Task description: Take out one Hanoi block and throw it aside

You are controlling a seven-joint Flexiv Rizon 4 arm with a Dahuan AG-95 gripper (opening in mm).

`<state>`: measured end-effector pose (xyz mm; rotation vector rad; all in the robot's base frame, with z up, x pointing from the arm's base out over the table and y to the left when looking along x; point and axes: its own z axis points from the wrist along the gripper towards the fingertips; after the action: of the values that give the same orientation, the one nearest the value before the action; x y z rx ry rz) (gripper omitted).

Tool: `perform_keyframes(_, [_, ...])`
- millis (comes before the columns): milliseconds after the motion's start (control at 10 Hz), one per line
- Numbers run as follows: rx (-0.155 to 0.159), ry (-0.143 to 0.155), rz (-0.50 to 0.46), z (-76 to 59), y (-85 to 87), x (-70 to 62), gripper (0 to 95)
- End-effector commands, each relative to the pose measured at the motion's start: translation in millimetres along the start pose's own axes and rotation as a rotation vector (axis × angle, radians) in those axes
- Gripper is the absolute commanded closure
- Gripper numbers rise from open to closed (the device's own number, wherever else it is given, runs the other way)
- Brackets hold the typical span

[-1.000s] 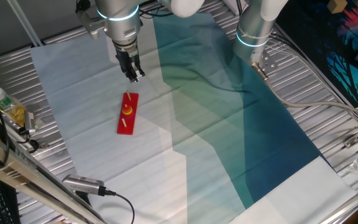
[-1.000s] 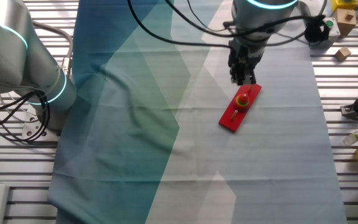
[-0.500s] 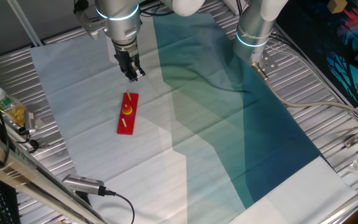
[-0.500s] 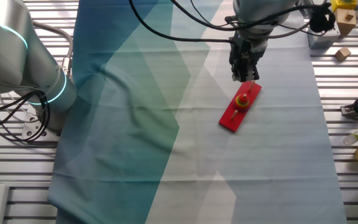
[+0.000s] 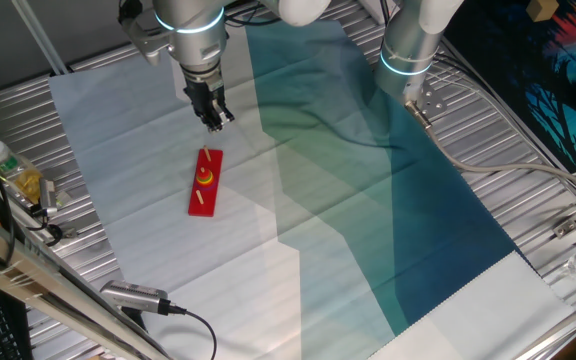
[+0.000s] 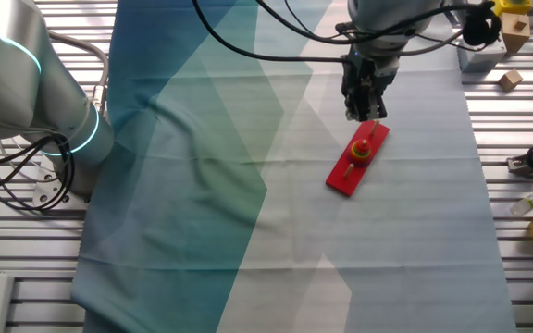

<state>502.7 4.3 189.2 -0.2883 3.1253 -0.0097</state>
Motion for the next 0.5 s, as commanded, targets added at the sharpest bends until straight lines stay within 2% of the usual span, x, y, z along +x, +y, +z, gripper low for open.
perform_keyframes(100, [-0.004,0.010,-0.002,0.4,0.0,-0.8,95.0])
perform_keyframes(500, [-0.013,0.056,-0.018,0.4,0.0,-0.8,95.0])
